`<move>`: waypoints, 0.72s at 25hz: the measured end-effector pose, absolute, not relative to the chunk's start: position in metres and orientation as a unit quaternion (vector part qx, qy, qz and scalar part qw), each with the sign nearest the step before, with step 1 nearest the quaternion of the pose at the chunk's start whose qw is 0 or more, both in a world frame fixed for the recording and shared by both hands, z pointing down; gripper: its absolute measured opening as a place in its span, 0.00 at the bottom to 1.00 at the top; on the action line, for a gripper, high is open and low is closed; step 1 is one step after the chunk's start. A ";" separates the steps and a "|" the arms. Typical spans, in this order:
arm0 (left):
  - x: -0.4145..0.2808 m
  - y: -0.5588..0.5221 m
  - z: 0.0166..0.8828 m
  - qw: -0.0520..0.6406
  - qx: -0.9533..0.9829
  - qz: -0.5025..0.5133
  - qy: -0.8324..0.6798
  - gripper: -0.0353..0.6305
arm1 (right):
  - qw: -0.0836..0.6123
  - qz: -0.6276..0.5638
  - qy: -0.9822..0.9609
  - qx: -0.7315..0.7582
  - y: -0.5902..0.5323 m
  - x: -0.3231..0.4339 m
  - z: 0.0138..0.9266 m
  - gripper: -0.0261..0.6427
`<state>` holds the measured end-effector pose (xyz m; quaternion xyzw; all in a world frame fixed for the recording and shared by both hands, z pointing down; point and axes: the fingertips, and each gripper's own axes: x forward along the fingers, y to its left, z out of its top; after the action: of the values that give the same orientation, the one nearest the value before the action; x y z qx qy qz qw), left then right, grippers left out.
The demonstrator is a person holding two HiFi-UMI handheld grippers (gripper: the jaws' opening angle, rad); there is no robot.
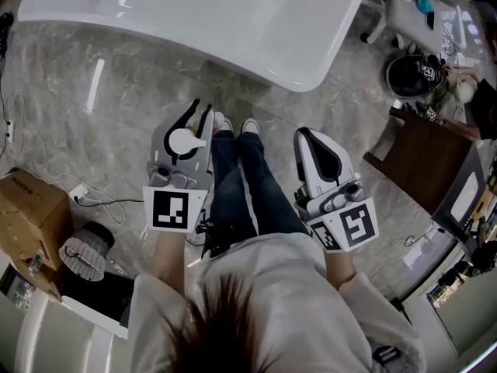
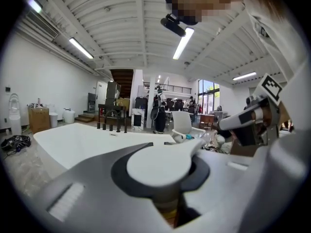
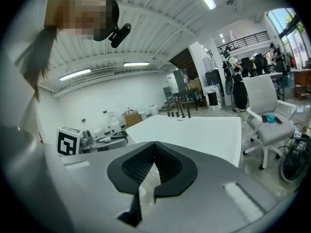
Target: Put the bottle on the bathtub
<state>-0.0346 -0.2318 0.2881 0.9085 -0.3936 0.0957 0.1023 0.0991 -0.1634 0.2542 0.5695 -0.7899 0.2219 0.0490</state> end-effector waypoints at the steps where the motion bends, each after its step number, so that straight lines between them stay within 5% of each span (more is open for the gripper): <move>1: -0.034 -0.233 0.299 0.104 0.908 0.096 -0.394 0.23 | 0.054 0.224 -0.788 0.571 -0.164 0.099 0.263 0.03; 18: -0.034 -0.240 0.496 0.150 0.892 0.132 -0.406 0.23 | 0.099 0.279 -0.741 0.603 -0.149 0.116 0.405 0.03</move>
<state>-0.0338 -0.2403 0.4957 0.8916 -0.4063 0.1317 0.1504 0.1158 -0.1494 0.4048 0.6031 -0.7406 0.2792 0.0992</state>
